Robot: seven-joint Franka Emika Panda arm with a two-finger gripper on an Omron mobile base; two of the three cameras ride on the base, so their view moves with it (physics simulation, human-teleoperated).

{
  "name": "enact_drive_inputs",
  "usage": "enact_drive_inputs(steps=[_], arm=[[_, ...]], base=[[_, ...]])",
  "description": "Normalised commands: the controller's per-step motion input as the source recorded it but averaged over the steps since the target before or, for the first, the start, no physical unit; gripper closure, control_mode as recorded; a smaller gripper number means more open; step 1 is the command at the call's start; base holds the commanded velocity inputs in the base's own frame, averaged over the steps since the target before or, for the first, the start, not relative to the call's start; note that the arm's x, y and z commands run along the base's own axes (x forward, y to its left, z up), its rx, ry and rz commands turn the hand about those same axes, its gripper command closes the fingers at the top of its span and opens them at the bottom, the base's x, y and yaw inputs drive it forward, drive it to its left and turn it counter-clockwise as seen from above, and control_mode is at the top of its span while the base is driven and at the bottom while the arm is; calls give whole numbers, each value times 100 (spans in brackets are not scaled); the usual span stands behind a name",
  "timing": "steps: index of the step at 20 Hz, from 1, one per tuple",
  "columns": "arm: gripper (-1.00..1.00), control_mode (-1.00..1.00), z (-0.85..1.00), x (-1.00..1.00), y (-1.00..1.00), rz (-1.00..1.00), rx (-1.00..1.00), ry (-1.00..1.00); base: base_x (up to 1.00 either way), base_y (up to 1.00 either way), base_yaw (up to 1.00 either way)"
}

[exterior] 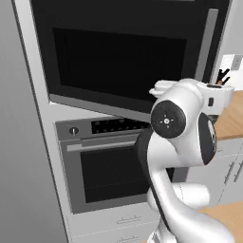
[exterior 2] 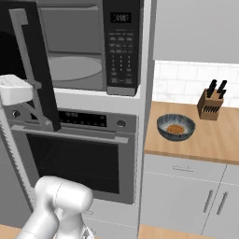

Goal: Open the microwave, place the bowl with waffle inside the microwave, then close the microwave door and turn it on.

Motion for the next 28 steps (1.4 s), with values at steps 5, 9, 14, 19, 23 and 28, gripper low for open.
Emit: enact_drive_inputs(steps=[5, 9, 14, 19, 23, 28], arm=[[100, -100, -6, -100, 95, -8, -23, -5], [100, -100, -4, -87, 96, -9, -22, 0], [-100, -100, -15, -1, 96, -17, -20, 11], [-100, -100, -7, 39, 47, -12, -2, 1], [-100, -100, -4, 19, 1, 0, 0, 0], [-100, -100, -3, 0, 0, 2, 0, 0]], base=[[0, 0, 0], [0, 0, 0], [0, 0, 0], [0, 0, 0], [0, 0, 0], [0, 0, 0]])
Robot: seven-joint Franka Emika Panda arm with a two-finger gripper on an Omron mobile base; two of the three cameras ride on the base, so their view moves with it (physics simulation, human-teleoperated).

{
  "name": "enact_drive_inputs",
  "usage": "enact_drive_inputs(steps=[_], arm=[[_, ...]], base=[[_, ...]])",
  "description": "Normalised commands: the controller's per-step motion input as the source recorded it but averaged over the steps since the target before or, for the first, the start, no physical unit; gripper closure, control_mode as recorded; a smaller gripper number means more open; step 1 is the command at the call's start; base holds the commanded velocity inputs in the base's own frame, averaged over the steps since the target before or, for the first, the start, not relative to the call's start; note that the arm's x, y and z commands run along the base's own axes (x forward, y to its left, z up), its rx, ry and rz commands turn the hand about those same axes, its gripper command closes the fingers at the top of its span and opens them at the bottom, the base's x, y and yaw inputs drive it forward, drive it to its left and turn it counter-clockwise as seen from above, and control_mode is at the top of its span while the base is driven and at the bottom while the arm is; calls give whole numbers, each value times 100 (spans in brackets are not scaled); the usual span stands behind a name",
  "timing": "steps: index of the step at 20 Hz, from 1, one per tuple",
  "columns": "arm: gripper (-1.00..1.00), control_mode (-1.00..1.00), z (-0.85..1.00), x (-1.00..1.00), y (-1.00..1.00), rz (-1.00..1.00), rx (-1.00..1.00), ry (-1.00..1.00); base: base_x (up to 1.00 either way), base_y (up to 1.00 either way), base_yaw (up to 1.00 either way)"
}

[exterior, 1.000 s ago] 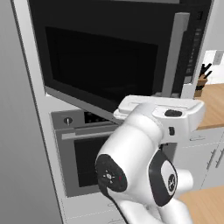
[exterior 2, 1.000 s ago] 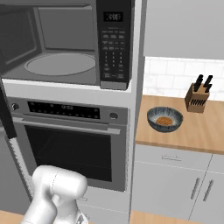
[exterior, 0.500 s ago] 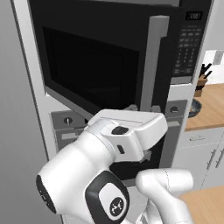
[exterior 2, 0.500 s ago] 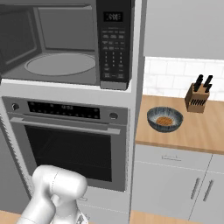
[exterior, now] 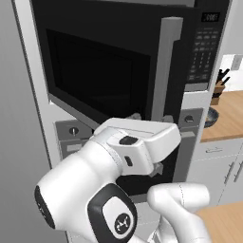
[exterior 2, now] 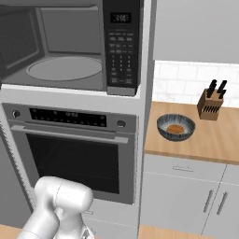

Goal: Open the microwave, place the bowl with waffle inside the microwave, then close the microwave door and turn it on.

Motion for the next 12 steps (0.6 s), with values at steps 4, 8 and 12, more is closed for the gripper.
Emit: enact_drive_inputs(steps=[4, 8, 12], arm=[[-100, -100, -4, 0, 4, 17, 0, 1], [-100, -100, 1, -1, 6, 16, 6, 0], [-100, -100, 5, -32, 0, 1, 15, -6]], base=[[0, 0, 0], [0, 0, 0], [0, 0, 0]])
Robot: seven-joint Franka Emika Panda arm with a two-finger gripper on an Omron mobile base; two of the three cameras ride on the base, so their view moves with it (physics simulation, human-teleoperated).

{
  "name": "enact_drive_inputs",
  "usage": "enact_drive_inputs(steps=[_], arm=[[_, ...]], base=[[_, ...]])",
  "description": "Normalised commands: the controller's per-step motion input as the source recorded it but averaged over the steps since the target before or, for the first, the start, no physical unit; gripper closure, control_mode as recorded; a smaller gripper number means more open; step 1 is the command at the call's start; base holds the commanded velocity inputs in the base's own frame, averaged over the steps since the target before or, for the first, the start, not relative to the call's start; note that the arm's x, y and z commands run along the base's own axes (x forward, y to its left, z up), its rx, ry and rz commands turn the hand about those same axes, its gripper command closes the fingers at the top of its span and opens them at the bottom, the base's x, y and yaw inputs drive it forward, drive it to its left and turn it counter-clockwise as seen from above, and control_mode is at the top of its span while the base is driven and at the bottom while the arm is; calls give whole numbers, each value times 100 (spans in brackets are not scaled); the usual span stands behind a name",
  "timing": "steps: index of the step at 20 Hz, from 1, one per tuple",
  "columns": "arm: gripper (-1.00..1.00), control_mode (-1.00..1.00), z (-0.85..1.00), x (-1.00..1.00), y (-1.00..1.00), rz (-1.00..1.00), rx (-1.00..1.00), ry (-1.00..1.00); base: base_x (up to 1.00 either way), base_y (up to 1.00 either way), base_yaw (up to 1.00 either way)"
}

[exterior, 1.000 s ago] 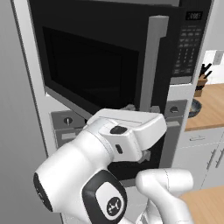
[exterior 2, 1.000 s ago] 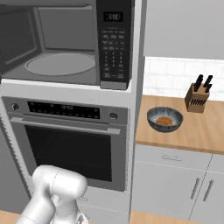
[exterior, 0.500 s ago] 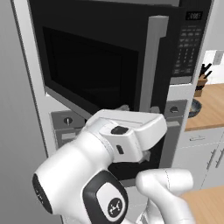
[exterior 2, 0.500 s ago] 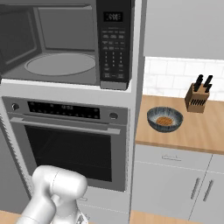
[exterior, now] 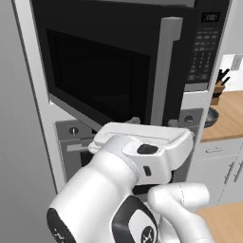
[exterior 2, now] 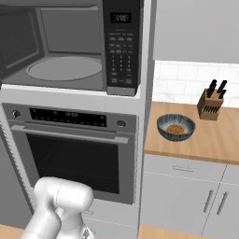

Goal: Open the microwave, place the bowl with waffle inside the microwave, then close the microwave door and turn it on.

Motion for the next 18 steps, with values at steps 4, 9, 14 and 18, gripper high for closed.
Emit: enact_drive_inputs(steps=[4, 9, 14, 18], arm=[[-100, -100, 0, -47, 1, -1, 12, -20], [-100, -100, 5, -47, 0, 0, 8, -11], [-100, -100, 4, -27, -30, 28, 1, 7], [-100, -100, -14, 0, -66, 61, 0, 5]], base=[[0, 0, 0], [0, 0, 0], [0, 0, 0], [0, 0, 0]])
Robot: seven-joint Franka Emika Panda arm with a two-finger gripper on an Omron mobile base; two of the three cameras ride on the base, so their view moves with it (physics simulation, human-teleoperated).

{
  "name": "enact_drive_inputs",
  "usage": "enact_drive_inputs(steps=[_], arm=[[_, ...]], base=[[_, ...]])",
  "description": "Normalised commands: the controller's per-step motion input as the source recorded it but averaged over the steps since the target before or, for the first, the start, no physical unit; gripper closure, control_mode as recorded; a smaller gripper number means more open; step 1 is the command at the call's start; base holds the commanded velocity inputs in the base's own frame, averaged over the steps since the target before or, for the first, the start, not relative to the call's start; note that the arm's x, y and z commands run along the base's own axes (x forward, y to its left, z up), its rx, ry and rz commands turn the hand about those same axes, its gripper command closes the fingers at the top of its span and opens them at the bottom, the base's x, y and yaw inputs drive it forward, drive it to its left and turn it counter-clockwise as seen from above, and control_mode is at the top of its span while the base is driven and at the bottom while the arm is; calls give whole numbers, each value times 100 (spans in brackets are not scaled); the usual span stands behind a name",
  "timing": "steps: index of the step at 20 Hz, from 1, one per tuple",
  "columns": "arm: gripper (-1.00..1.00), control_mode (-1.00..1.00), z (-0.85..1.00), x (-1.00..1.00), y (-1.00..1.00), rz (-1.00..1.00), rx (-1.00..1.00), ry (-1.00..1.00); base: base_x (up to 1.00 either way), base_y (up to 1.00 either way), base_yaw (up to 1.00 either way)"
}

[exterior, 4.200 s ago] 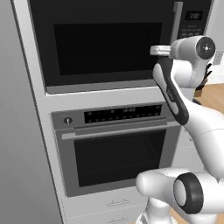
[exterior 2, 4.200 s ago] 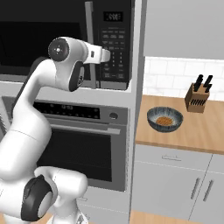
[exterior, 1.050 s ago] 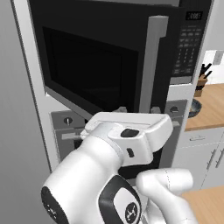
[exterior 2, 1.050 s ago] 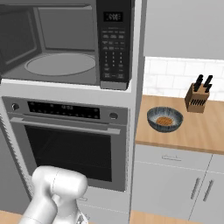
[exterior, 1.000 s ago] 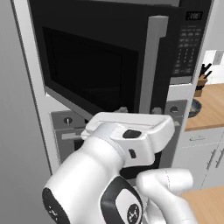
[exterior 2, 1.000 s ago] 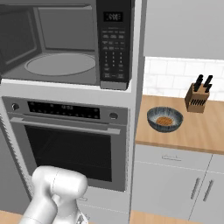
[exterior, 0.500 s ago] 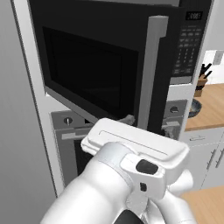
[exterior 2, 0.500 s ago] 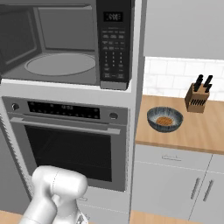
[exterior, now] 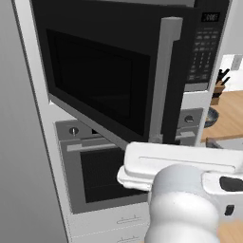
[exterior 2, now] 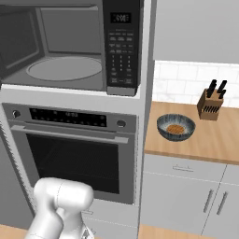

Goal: Open the microwave, place the bowl with waffle inside the microwave, then close the microwave door and turn it on.

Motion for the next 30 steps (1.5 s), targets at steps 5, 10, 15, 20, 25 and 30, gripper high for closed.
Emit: enact_drive_inputs(steps=[5, 10, 15, 20, 25, 30], arm=[[-100, -100, -20, 1, -62, 68, 0, 6], [-100, -100, -23, 18, -51, 71, 1, 3], [-100, -100, -21, 58, -33, 75, 5, 1], [-100, -100, -20, 71, -31, 74, 9, 0], [-100, -100, -23, 92, 3, 34, 9, 4], [-100, -100, -15, 72, 34, 2, 2, 0]], base=[[0, 0, 0], [0, 0, 0], [0, 0, 0], [0, 0, 0], [0, 0, 0], [0, 0, 0]])
